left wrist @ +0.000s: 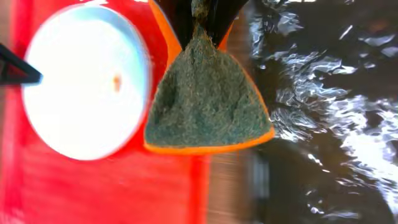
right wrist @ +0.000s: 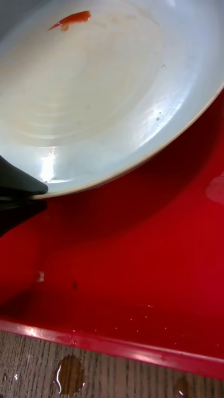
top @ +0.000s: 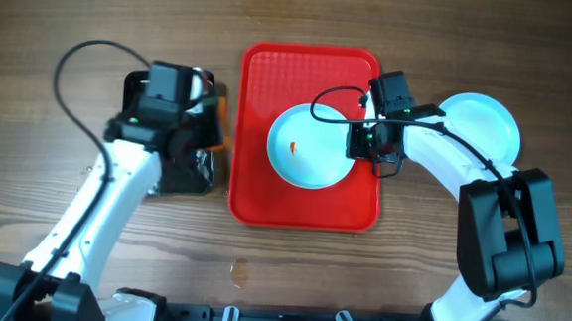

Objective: Clean dirty plates on tray and stack at the side

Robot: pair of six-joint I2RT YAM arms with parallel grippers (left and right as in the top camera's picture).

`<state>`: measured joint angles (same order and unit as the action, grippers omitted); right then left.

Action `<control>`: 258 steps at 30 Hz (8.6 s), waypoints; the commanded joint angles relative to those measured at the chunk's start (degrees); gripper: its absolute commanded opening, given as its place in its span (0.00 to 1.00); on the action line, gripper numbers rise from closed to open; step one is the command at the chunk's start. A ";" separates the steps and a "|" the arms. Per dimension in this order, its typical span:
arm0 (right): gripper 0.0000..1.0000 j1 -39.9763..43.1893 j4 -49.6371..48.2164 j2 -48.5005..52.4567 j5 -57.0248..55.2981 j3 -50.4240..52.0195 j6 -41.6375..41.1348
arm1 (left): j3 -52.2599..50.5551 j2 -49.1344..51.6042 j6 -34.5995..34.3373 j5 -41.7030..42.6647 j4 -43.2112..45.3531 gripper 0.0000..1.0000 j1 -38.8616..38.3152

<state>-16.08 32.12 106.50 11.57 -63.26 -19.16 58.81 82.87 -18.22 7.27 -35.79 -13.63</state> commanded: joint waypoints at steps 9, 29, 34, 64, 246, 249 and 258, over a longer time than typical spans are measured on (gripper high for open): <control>0.04 -0.20 -0.13 -1.07 0.48 0.55 1.03 | 0.31 14.38 -13.79 2.78 15.37 0.04 -16.39; 0.04 -0.20 0.57 -1.07 0.44 0.61 0.92 | 0.31 24.79 -6.93 -16.20 15.61 0.04 -19.30; 0.04 -0.20 2.05 -1.07 -2.19 0.96 -3.63 | 0.33 24.70 -2.71 -24.28 13.25 0.04 -18.29; 0.04 -0.26 -1.33 -1.84 -1.09 0.92 10.12 | 5.49 0.87 -6.14 -22.64 -11.65 0.04 0.17; 1.00 0.02 11.02 -35.04 7.67 0.50 -11.28 | -11.13 2.36 -4.09 -14.14 5.40 1.00 10.91; 1.00 0.02 11.04 -35.04 7.67 0.50 -17.40 | -11.13 2.36 -4.09 -14.14 5.40 1.00 10.91; 1.00 0.28 10.95 -37.24 6.23 0.50 -16.06 | -11.13 2.36 -4.09 -14.12 5.40 1.00 10.91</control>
<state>-15.81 43.51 71.02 18.94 -62.50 -36.64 47.92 85.34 -22.59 -7.35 -30.57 -2.94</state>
